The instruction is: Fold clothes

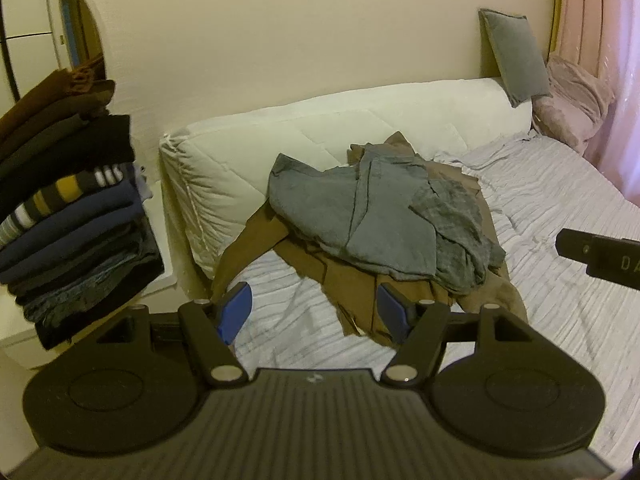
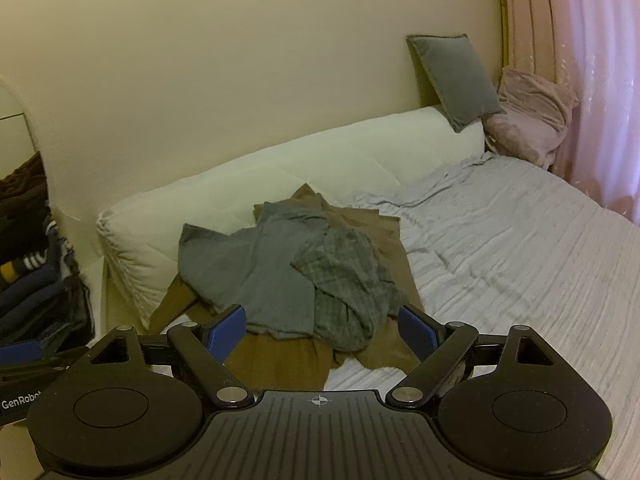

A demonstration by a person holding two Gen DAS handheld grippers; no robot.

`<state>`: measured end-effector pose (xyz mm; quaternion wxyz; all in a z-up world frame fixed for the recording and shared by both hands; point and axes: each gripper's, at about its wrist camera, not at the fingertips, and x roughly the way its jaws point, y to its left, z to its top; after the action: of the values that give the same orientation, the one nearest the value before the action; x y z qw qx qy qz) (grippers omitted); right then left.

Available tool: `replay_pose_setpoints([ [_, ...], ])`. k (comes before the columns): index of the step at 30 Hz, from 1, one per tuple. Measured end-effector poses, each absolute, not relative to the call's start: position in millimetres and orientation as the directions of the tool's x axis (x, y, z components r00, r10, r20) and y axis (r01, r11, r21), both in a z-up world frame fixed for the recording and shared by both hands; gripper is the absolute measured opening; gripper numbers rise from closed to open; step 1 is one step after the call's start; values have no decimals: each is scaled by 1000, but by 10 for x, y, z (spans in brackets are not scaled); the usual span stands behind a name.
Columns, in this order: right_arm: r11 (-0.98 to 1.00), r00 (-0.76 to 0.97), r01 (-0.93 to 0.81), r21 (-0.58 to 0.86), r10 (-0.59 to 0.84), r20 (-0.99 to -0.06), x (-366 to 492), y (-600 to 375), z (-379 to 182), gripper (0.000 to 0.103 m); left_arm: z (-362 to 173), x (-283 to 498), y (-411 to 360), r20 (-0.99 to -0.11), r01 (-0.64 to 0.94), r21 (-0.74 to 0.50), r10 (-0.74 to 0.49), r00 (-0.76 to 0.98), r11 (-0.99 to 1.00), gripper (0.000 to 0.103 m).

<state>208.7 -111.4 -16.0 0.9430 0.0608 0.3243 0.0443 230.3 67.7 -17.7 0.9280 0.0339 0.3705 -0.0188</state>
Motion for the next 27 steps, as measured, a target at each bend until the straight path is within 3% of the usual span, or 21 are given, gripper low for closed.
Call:
replay_pose_setpoints([
  [27, 992, 708, 37, 124, 62, -703, 3503, -849, -680, 86, -637, 3897, 726, -760, 138, 41, -59, 647, 990, 66],
])
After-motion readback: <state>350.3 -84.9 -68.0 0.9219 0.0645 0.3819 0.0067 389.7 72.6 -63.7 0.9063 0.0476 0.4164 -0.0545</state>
